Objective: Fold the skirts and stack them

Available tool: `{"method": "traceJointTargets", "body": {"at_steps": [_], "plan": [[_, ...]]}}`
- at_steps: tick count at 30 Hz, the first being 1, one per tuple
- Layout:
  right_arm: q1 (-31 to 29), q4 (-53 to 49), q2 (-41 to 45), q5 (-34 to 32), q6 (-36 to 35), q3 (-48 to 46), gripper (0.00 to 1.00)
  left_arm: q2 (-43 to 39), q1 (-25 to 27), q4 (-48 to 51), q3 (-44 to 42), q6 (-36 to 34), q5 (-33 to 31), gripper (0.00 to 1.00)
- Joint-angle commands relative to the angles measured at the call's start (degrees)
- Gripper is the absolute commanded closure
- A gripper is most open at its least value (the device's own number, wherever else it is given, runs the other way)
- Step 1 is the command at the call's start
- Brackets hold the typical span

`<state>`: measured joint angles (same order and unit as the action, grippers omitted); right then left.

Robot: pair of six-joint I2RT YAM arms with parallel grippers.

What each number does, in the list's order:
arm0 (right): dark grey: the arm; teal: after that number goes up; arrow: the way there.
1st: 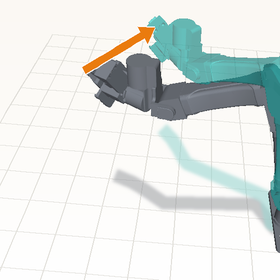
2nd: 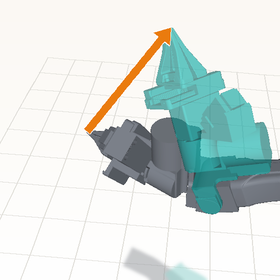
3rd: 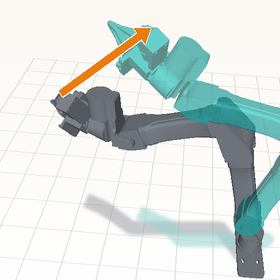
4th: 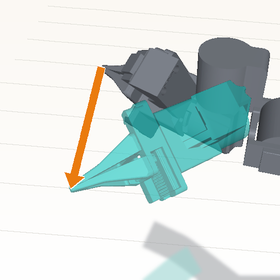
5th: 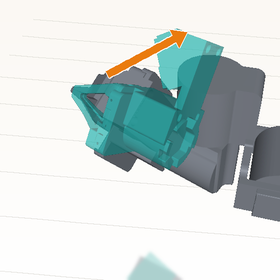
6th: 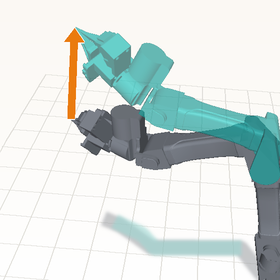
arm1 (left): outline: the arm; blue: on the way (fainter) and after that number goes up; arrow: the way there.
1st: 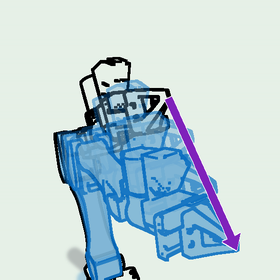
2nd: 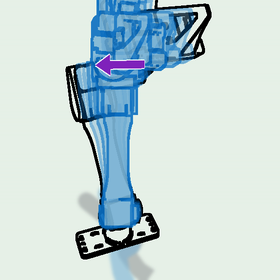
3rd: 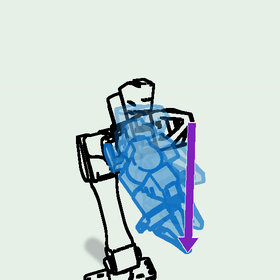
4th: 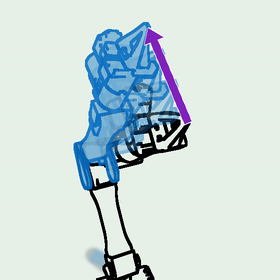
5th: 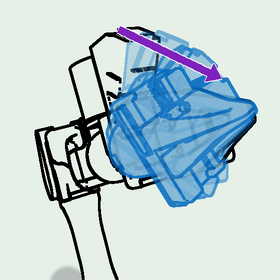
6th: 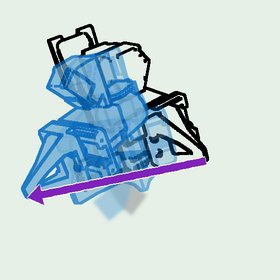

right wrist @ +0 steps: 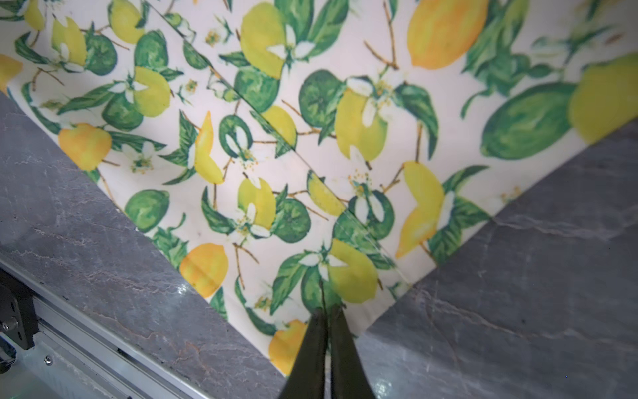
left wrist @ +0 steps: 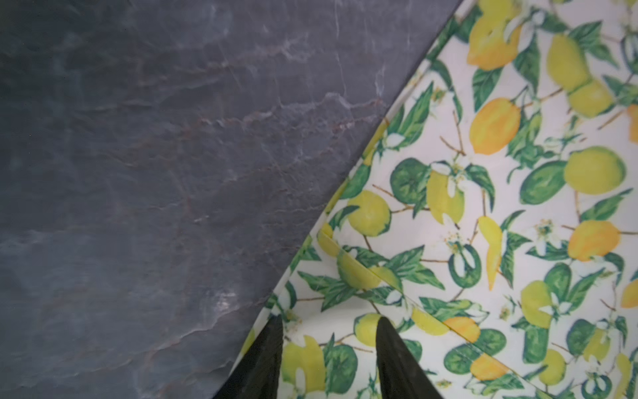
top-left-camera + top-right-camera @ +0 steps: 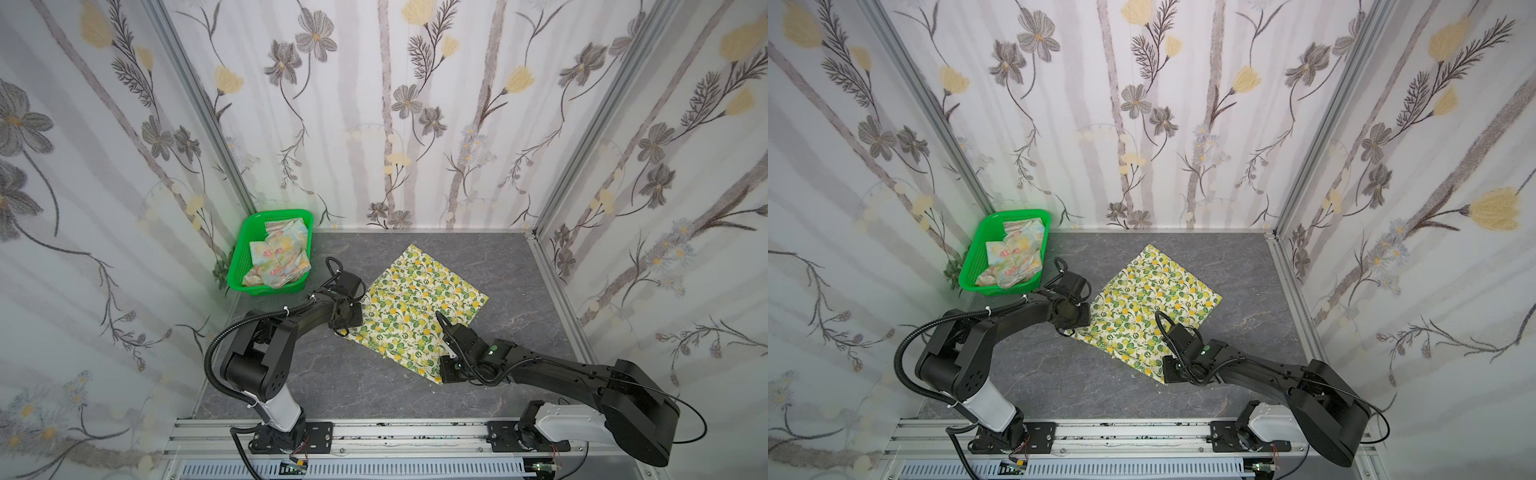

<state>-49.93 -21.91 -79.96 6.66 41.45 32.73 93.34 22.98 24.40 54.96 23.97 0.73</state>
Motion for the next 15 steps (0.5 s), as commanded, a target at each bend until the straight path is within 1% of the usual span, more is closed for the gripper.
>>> {"method": "traceJointTargets", "body": {"at_steps": [1,3,6,7,9,11,15], "plan": [[-0.25,-2.9,2.44,-3.92,-0.34,1.32,0.89,-5.32,-0.81,0.97,-0.66,-1.56,-0.83,0.48],[-0.69,-3.11,4.09,-4.04,-0.14,1.44,0.86,-9.05,-0.97,2.28,-2.43,-0.83,-0.07,0.42],[-1.28,-3.08,5.92,-3.87,-0.03,1.2,0.81,-13.47,-1.01,5.16,-5.35,0.64,1.73,0.36],[-1.36,-2.97,6.26,-3.53,-0.17,1.02,0.78,-14.6,-1.1,5.99,-6.47,1.46,2.1,0.35],[-1.59,-3.76,6.57,-3.96,-0.14,1.02,0.69,-16.25,-1.26,7.17,-8.34,2.9,2.57,0.32],[-2.07,-4.27,7.07,-4.22,-0.44,0.77,0.63,-17.85,-2.07,7.31,-10.0,4.75,4.23,0.29],[-2.36,-4.38,7.59,-5.19,0.12,0.21,0.6,-18.83,-3.09,7.47,-10.18,7.37,6.26,0.28]]}}
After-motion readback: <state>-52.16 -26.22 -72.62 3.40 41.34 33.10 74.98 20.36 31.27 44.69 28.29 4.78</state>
